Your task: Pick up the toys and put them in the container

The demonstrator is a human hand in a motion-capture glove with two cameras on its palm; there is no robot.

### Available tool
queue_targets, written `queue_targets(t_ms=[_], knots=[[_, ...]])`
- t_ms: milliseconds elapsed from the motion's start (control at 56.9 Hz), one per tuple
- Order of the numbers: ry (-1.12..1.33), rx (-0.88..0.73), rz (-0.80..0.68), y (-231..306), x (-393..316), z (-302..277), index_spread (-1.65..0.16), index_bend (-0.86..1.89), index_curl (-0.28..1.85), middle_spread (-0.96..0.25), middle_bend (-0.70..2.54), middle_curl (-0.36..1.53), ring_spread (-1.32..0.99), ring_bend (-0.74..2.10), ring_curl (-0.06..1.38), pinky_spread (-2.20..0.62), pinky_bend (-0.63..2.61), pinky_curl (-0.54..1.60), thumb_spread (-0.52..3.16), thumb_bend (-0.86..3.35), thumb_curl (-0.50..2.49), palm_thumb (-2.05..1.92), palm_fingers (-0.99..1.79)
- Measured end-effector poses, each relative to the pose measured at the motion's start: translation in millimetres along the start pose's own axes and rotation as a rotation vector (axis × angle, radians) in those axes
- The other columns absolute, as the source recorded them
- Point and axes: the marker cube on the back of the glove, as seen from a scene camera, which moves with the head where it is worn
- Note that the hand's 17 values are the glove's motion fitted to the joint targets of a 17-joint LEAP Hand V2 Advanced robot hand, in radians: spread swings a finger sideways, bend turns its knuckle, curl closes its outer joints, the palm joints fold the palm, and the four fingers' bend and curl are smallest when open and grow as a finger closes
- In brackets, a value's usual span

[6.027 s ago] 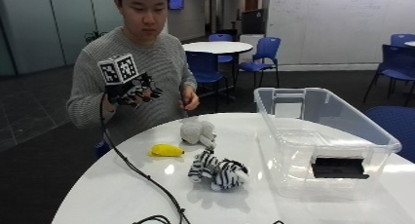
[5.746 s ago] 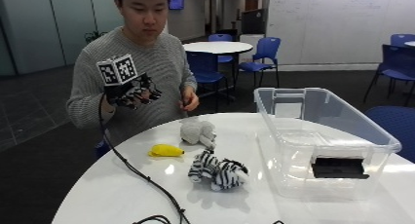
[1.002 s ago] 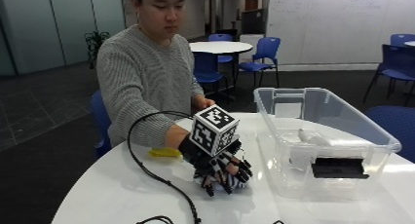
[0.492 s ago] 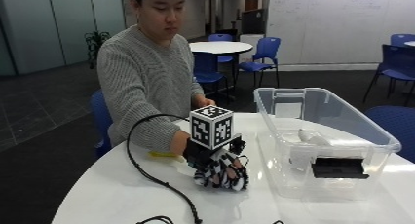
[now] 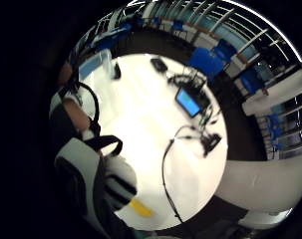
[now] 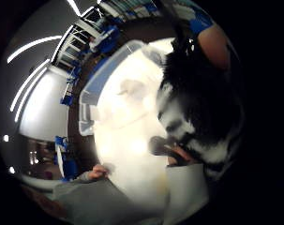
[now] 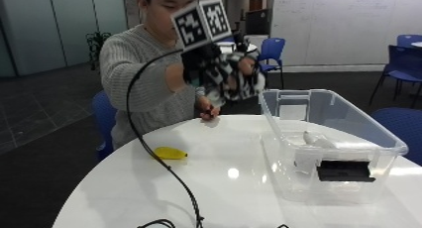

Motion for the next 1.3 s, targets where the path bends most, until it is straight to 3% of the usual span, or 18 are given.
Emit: queue_targets(t_ms=[70,211,369,562,650,879,966,1002,1037,1089,1195,1300], knots=[[0.006,0.040,0.014,-18,-7,-30,-0.42,0.17,0.25,-0.31,0.43,0.47,-0.39,1.16,0.49,-0.44,1.11,0.39,0.70,0.05,0.81,0.66,0.93],[-0.059,-0.004,0.027,-40,-31,-26,-0.43,0.16,0.26,-0.33,0.39,0.50,-0.39,1.16,0.50,-0.44,1.08,0.40,0.64,0.04,0.86,0.67,0.93],[-0.193,-0.135,-0.150,-59,-134,17,-0.43,0.16,0.25,-0.34,0.36,0.54,-0.39,1.15,0.50,-0.45,1.07,0.42,0.59,0.02,0.91,0.67,0.93],[-0.035,-0.165,-0.282,-70,-245,69,-0.44,0.14,0.24,-0.35,0.32,0.58,-0.40,1.15,0.51,-0.45,1.08,0.44,0.56,0.00,0.96,0.67,0.90],[-0.028,-0.187,-0.378,-68,-265,80,-0.44,0.14,0.24,-0.35,0.30,0.60,-0.40,1.15,0.52,-0.45,1.09,0.44,0.56,-0.01,0.98,0.67,0.89],[0.012,-0.269,-0.404,-66,-276,101,-0.44,0.13,0.21,-0.37,0.26,0.65,-0.40,1.16,0.53,-0.45,1.11,0.46,0.55,-0.01,1.03,0.66,0.86],[0.117,-0.381,-0.358,-64,-267,110,-0.42,0.02,0.15,-0.33,0.15,0.63,-0.37,1.19,0.54,-0.46,1.23,0.48,0.71,-0.07,0.99,0.46,0.69],[0.162,-0.411,-0.351,-63,-262,114,-0.41,-0.01,0.12,-0.31,0.09,0.60,-0.36,1.17,0.53,-0.45,1.30,0.49,0.85,-0.07,0.93,0.36,0.52],[0.164,-0.428,-0.373,-60,-260,115,-0.40,0.03,0.13,-0.27,0.03,0.56,-0.32,1.09,0.53,-0.39,1.37,0.52,0.92,-0.14,0.84,0.18,0.15],[0.093,-0.432,-0.405,-55,-265,114,-0.38,0.11,0.15,-0.23,0.07,0.52,-0.27,0.99,0.51,-0.32,1.40,0.53,0.98,-0.12,0.75,0.05,-0.08],[0.048,-0.427,-0.469,-49,-258,111,-0.36,0.12,0.15,-0.19,0.10,0.44,-0.21,0.86,0.41,-0.21,1.42,0.48,1.08,-0.06,0.64,-0.04,-0.13],[0.005,-0.410,-0.419,-41,-256,104,-0.35,0.11,0.15,-0.16,0.12,0.39,-0.17,0.84,0.38,-0.15,1.44,0.46,1.13,-0.05,0.55,-0.05,-0.13]])
